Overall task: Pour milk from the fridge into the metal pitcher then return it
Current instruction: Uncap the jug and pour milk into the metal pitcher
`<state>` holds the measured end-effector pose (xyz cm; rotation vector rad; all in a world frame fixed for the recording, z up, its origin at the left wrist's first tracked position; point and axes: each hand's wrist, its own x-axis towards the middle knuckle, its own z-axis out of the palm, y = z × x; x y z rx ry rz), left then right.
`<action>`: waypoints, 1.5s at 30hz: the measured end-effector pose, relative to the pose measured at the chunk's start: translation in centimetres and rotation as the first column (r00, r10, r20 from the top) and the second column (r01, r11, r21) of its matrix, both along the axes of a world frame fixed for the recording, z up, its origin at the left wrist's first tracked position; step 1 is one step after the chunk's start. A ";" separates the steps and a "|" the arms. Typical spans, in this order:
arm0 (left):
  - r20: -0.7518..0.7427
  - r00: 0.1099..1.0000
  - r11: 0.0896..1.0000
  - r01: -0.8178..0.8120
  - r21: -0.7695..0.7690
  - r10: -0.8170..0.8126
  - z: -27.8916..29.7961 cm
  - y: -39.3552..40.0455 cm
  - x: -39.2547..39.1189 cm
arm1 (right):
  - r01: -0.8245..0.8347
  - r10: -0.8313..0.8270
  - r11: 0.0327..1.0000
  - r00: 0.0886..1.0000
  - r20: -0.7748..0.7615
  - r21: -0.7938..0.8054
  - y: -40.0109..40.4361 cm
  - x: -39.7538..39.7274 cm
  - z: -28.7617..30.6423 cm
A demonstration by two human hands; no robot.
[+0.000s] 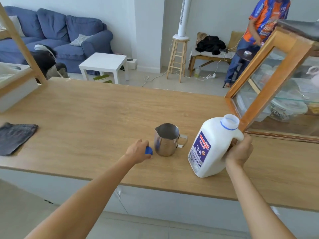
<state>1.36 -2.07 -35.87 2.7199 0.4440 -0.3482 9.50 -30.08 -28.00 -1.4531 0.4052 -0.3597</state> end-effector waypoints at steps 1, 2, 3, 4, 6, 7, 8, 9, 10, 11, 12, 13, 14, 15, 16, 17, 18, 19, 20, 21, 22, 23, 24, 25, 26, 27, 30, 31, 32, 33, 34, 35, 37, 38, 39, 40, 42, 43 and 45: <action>0.029 0.999 1.000 -0.014 -0.007 0.014 -0.3 -0.1 0.1 | 0.009 -0.009 1.000 1.000 0.004 0.005 0.1 -0.1 0.1; 0.054 0.998 1.000 -0.023 -0.006 0.023 -0.6 -0.2 0.1 | 0.016 -0.016 1.000 1.000 0.011 0.014 0.2 -0.3 0.2; 0.074 0.997 1.000 -0.027 -0.007 0.028 -0.9 -0.1 0.1 | 0.017 -0.018 1.000 1.000 0.021 0.026 0.3 -0.4 0.4; 0.094 0.995 0.999 -0.026 -0.021 0.028 -1.2 0.0 0.1 | 0.014 -0.015 0.999 0.999 0.030 0.040 0.4 -0.6 0.5; 0.133 0.991 0.995 -0.021 -0.102 0.034 -1.9 0.5 -0.2 | 0.001 -0.004 0.996 1.000 0.027 0.086 0.6 -0.9 0.8; 0.155 0.986 0.986 -0.031 -0.161 0.056 -2.3 0.7 -0.4 | -0.007 0.004 0.993 1.000 0.021 0.115 0.7 -1.1 1.0; 0.179 0.979 0.974 -0.054 -0.218 0.094 -2.7 1.0 -0.5 | -0.012 0.010 0.991 1.000 0.016 0.130 0.8 -1.3 1.1; 0.209 0.968 0.962 -0.080 -0.260 0.137 -3.0 1.2 -0.7 | -0.015 0.013 0.991 1.000 0.018 0.130 0.8 -1.5 1.2; 0.246 0.954 0.955 -0.099 -0.280 0.171 -3.3 1.4 -0.8 | -0.019 0.016 0.993 1.000 0.025 0.120 0.9 -1.7 1.4; 0.282 0.942 0.957 -0.103 -0.272 0.182 -3.5 1.7 -0.9 | -0.019 0.015 0.994 0.999 0.035 0.105 1.0 -1.8 1.4; 0.312 0.934 0.964 -0.097 -0.247 0.174 -3.8 1.9 -0.9 | -0.015 0.011 0.996 0.999 0.045 0.088 1.1 -1.9 1.4; 0.331 0.930 0.972 -0.089 -0.219 0.160 -4.0 2.1 -0.8 | -0.010 0.006 0.998 0.999 0.051 0.069 1.1 -2.0 1.3; 0.335 0.930 0.976 -0.088 -0.197 0.151 -4.2 2.4 -0.8 | -0.005 0.002 0.999 0.999 0.052 0.053 1.1 -1.9 1.3; 0.324 0.936 0.981 -0.085 -0.175 0.139 -4.4 2.5 -0.7 | -0.002 -0.001 0.999 0.999 0.052 0.040 1.1 -1.8 1.2; 0.307 0.944 0.986 -0.077 -0.149 0.120 -4.7 2.6 -0.6 | -0.002 0.000 1.000 0.999 0.052 0.029 1.1 -1.8 1.1; 0.288 0.953 0.991 -0.064 -0.121 0.097 -5.0 2.7 -0.5 | -0.005 0.004 1.000 0.999 0.050 0.019 1.0 -1.7 1.1; 0.273 0.959 0.994 -0.055 -0.095 0.079 -5.3 2.6 -0.3 | -0.007 0.006 1.000 0.999 0.050 0.014 1.0 -1.7 1.0; 0.266 0.962 0.996 -0.051 -0.071 0.069 -5.5 2.6 -0.1 | -0.005 0.005 1.000 0.999 0.052 0.009 1.1 -1.7 1.0; 0.262 0.963 0.997 -0.052 -0.049 0.063 -5.6 2.6 0.1 | -0.001 0.001 1.000 0.998 0.055 0.001 1.1 -1.7 1.0; 0.259 0.964 0.998 -0.055 -0.028 0.060 -5.7 2.6 0.4 | 0.005 -0.004 1.000 0.998 0.060 -0.008 1.2 -1.7 1.0; 0.259 0.964 0.998 -0.060 -0.006 0.060 -5.8 2.6 0.7 | 0.008 -0.007 1.000 0.998 0.062 -0.018 1.2 -1.7 0.9; 0.258 0.964 0.998 -0.066 0.019 0.059 -6.0 2.7 0.9 | 0.008 -0.006 0.999 0.998 0.060 -0.036 1.2 -1.6 0.7; 0.255 0.965 0.997 -0.072 0.040 0.059 -6.1 2.8 1.2 | 0.005 -0.002 0.998 0.999 0.051 -0.055 1.2 -1.5 0.7; 0.251 0.966 0.996 -0.075 0.056 0.059 -6.3 2.9 1.4 | 0.000 0.002 0.997 0.999 0.034 -0.074 1.2 -1.3 0.6; 0.249 0.967 0.995 -0.079 0.068 0.060 -6.4 3.0 1.6 | -0.004 0.006 0.996 1.000 0.013 -0.092 1.2 -1.1 0.7; 0.248 0.967 0.994 -0.082 0.074 0.061 -6.5 3.0 1.8 | -0.011 0.010 0.993 1.000 -0.006 -0.115 1.3 -0.9 0.8; 0.250 0.965 0.992 -0.097 0.076 0.076 -6.7 3.0 2.0 | -0.066 0.061 0.972 0.998 -0.029 -0.225 1.6 -0.6 2.0; 0.254 0.964 0.992 -0.102 0.072 0.081 -6.8 3.0 2.1 | -0.086 0.082 0.957 0.996 -0.026 -0.275 1.8 -0.6 2.5; 0.257 0.963 0.992 -0.104 0.067 0.084 -6.8 3.1 2.1 | -0.109 0.106 0.939 0.994 -0.026 -0.327 2.1 -0.6 3.1; 0.259 0.962 0.992 -0.106 0.063 0.087 -6.8 3.1 2.1 | -0.133 0.129 0.917 0.991 -0.036 -0.377 2.2 -0.6 3.6; 0.263 0.961 0.992 -0.108 0.061 0.089 -6.8 3.1 2.0 | -0.157 0.151 0.893 0.987 -0.049 -0.423 2.4 -0.6 4.0; 0.268 0.959 0.992 -0.111 0.059 0.091 -6.8 3.0 2.0 | -0.180 0.170 0.866 0.983 -0.063 -0.466 2.5 -0.5 4.2; 0.279 0.955 0.991 -0.120 0.054 0.100 -6.7 3.0 2.0 | -0.222 0.201 0.803 0.975 -0.099 -0.554 2.7 -0.1 4.5; 0.283 0.953 0.991 -0.124 0.050 0.105 -6.7 2.9 2.0 | -0.242 0.211 0.769 0.970 -0.122 -0.591 2.8 0.1 4.5; 0.285 0.952 0.991 -0.126 0.046 0.108 -6.6 2.9 2.0 | -0.260 0.218 0.739 0.965 -0.145 -0.622 2.9 0.3 4.5; 0.286 0.952 0.991 -0.127 0.044 0.109 -6.6 2.8 2.0 | -0.279 0.226 0.708 0.960 -0.167 -0.649 3.0 0.4 4.4; 0.283 0.953 0.991 -0.126 0.044 0.109 -6.5 2.9 2.0 | -0.310 0.241 0.650 0.950 -0.199 -0.694 3.2 0.5 4.4; 0.282 0.953 0.991 -0.126 0.042 0.110 -6.5 2.9 1.9 | -0.327 0.253 0.620 0.944 -0.214 -0.713 3.4 0.6 4.5; 0.284 0.953 0.991 -0.127 0.043 0.110 -6.5 2.9 1.9 | -0.360 0.269 0.559 0.931 -0.247 -0.747 3.7 0.8 4.5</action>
